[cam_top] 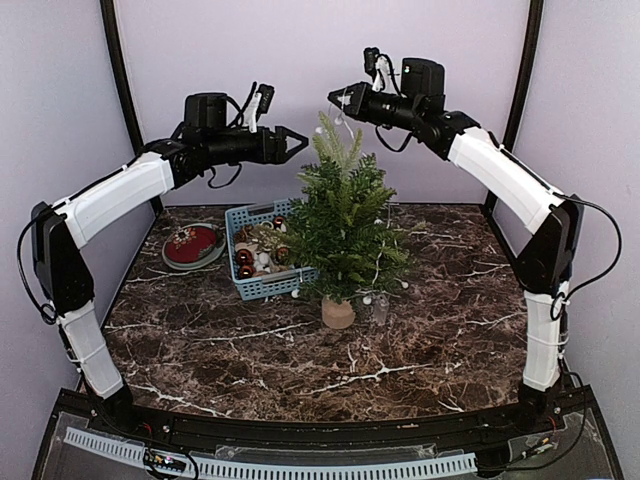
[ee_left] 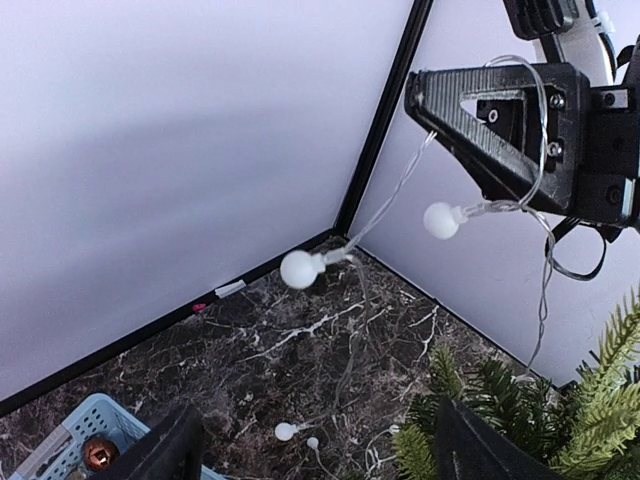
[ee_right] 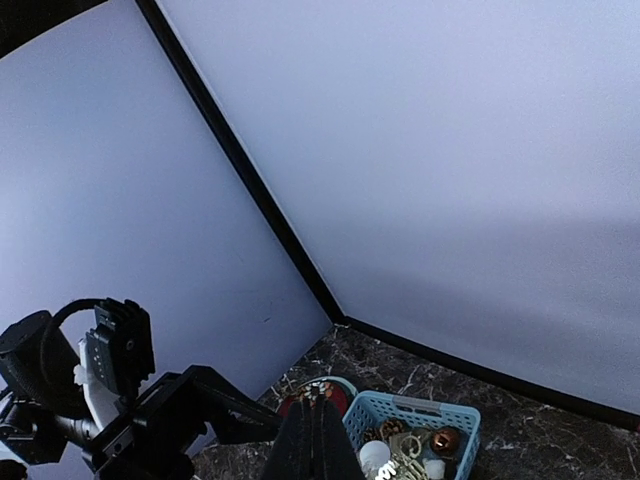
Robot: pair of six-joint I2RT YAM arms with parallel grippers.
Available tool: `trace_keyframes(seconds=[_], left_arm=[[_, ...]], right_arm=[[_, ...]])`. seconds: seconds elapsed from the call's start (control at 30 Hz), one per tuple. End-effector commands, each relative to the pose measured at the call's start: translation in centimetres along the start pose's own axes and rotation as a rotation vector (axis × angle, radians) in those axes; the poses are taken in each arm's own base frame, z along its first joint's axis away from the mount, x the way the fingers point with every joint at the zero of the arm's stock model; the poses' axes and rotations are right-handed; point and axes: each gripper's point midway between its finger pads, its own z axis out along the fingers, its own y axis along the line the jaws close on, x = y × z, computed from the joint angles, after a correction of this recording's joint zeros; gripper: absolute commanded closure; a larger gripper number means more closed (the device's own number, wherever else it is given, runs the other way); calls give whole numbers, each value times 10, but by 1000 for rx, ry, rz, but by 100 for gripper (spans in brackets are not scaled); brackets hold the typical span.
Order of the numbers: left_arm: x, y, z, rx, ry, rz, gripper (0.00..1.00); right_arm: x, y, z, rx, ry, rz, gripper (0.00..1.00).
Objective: Decorate the small christmas tree
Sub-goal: Wrap the light string in the gap of the branches.
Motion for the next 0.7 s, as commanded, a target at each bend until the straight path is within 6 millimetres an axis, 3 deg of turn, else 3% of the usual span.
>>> trace_keyframes(seconds=[0.0, 0.27, 0.5, 0.57, 0.67], left_arm=[[-29, -28, -4, 162, -74, 44, 18], [-22, -43, 9, 309, -65, -1, 18], [-14, -41, 21, 324, -62, -37, 19], [-13, -41, 22, 326, -62, -45, 20], [-11, -45, 25, 343, -60, -49, 31]], right_arm=[[-15, 37, -5, -183, -19, -14, 100], [-17, 55, -11, -262, -5, -10, 100], [-12, 66, -9, -306, 7, 9, 100], [-11, 67, -8, -307, 9, 11, 100], [-11, 66, -7, -306, 7, 12, 100]])
